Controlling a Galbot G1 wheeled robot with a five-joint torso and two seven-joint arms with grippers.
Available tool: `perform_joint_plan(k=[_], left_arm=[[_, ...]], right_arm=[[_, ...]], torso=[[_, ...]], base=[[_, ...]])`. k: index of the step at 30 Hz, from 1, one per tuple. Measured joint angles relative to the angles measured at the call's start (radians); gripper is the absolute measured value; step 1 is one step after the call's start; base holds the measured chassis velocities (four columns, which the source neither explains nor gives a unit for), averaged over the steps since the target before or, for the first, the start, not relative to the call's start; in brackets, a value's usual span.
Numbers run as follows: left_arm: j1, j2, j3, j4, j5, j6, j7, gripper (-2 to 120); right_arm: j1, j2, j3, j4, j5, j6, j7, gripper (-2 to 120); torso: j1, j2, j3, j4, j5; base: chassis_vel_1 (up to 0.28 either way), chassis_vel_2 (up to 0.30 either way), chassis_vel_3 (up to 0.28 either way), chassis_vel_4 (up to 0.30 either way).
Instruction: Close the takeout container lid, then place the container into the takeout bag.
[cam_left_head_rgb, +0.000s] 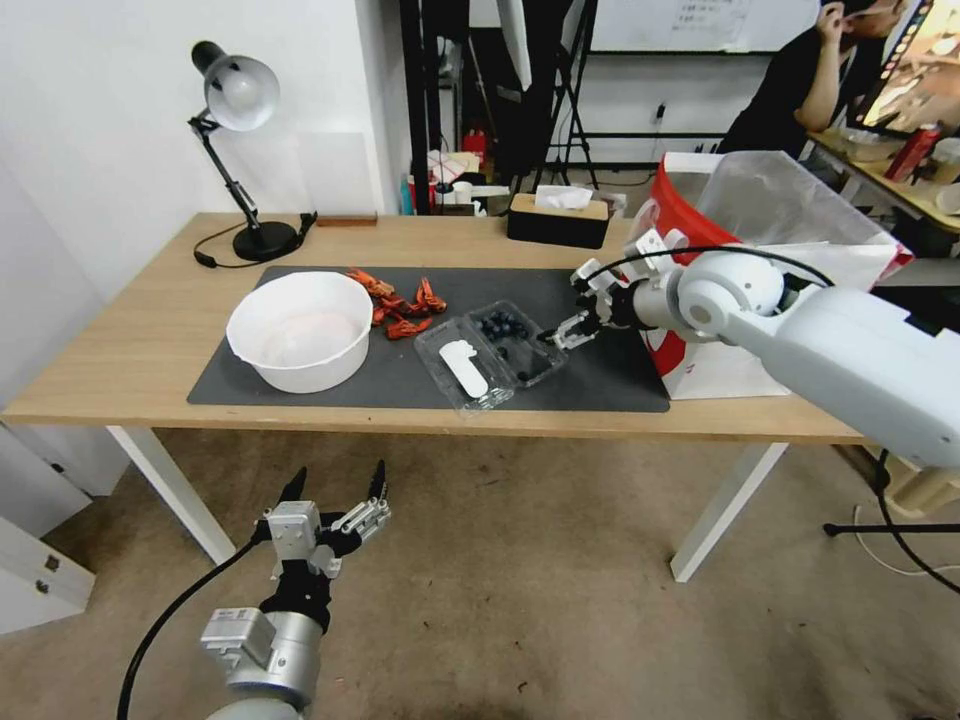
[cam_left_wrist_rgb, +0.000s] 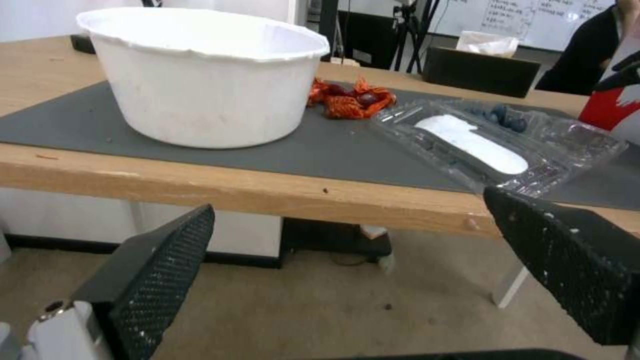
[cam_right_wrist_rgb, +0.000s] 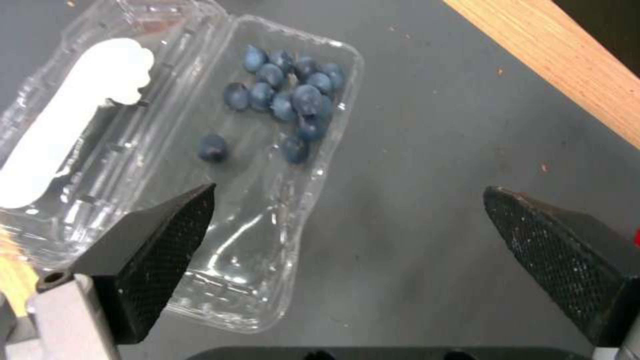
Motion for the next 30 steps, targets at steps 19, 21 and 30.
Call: perform_joint_plan(k=[19,21,30], left_arm=[[-0.025,0.000,-0.003,0.037,0.000,0.004,-0.009,100],[-0.026,0.000,-0.003,0.039,-0.002,0.004,-0.009,100],[-0.026,0.000,-0.001,0.042,-0.003,0.002,-0.009,100]], right_arm=[[0.036,0.012,-0.086,-0.065,-0.078,0.003,-0.078,100],[0.036,0.016,-0.088,-0.069,-0.084,0.003,-0.077,100],[0.030,0.028,-0.093,-0.091,-0.124,0.003,-0.077,100]], torso=[[0.000,0.000,0.000,0.0000,-0.0001],[0.000,0.000,0.000,0.0000,0.0000],[0.000,0.000,0.000,0.0000,0.0000]], base=[[0.000,0.000,0.000,0.000],[0.000,0.000,0.000,0.000],[0.000,0.000,0.000,0.000]])
